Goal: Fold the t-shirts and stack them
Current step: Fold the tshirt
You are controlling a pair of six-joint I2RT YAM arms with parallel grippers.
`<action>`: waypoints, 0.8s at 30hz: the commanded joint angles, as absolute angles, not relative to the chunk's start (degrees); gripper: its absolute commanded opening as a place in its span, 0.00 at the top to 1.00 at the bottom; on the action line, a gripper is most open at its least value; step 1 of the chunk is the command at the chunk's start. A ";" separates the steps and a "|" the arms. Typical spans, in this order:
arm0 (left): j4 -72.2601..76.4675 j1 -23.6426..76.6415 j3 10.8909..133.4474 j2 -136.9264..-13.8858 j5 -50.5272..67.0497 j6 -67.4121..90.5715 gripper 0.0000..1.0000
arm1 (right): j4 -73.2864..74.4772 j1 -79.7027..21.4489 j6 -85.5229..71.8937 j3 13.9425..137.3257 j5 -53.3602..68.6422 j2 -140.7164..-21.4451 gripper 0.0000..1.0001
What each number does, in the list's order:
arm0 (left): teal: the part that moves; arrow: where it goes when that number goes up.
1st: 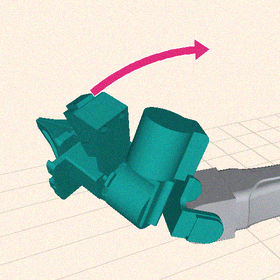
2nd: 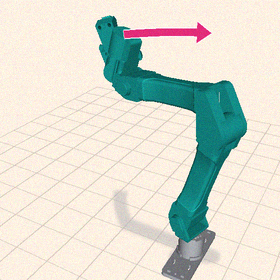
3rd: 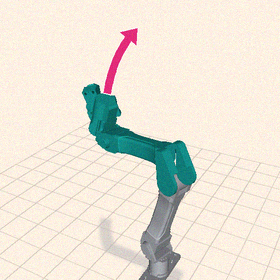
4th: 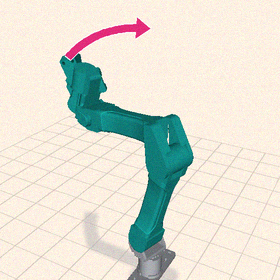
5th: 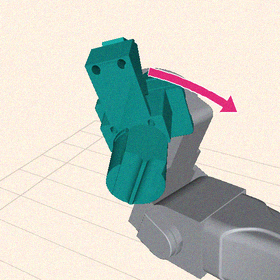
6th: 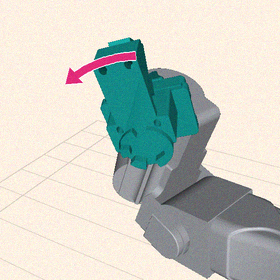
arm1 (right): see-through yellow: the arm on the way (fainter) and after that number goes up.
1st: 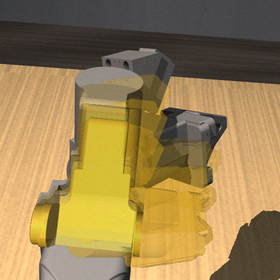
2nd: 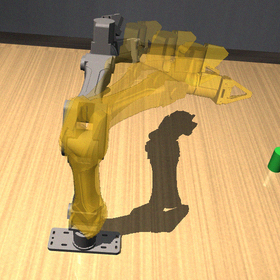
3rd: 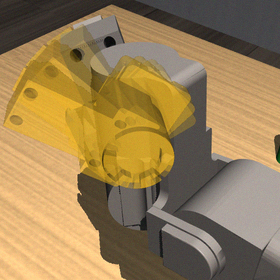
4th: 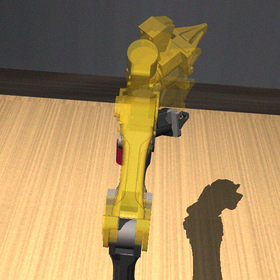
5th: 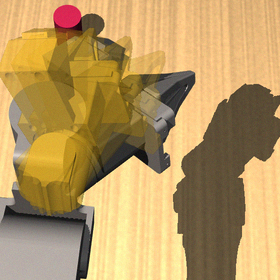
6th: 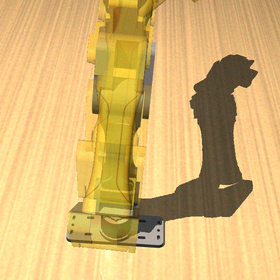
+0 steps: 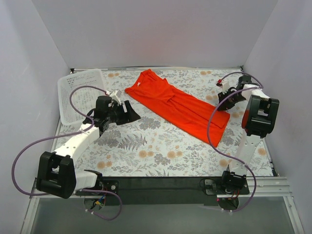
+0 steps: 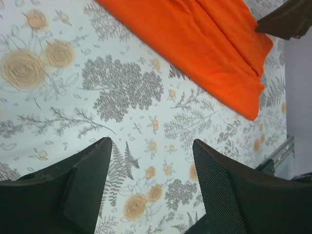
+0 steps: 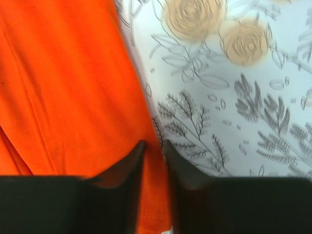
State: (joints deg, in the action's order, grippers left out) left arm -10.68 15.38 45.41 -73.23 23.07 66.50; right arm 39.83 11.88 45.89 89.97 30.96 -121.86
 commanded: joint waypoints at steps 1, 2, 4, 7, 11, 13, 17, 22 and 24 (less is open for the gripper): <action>-8.53 16.43 41.93 -68.91 28.21 70.12 0.38 | 41.31 13.27 47.46 87.19 28.03 -120.50 0.79; -7.31 16.96 40.10 -67.78 28.82 71.79 0.38 | 41.31 13.62 47.98 85.88 28.21 -119.80 0.89; -5.72 18.27 37.89 -66.45 28.92 73.12 0.38 | 41.13 14.41 48.25 83.77 28.39 -118.57 0.99; -4.66 20.74 36.13 -65.83 28.04 75.40 0.38 | 40.78 18.00 47.55 81.57 29.53 -116.29 0.99; -1.85 29.15 34.54 -67.32 25.06 77.61 0.38 | 39.29 23.28 45.88 75.26 28.57 -112.16 0.99; -0.35 33.72 34.80 -69.77 23.91 77.96 0.38 | 38.59 25.22 46.14 72.18 26.99 -109.17 0.99; 5.36 44.01 38.57 -78.03 18.90 75.07 0.38 | 35.78 28.91 47.99 63.12 24.96 -101.09 0.94; 10.62 59.22 44.73 -88.57 7.84 63.32 0.37 | 35.07 30.85 48.96 61.43 24.26 -93.09 0.57; 12.56 62.82 47.45 -93.13 5.02 60.83 0.37 | 35.33 31.02 48.87 61.96 24.78 -89.57 0.53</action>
State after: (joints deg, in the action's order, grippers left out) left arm 6.70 57.87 43.27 -89.91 13.37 69.01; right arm 36.47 30.87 48.07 60.97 24.73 -95.42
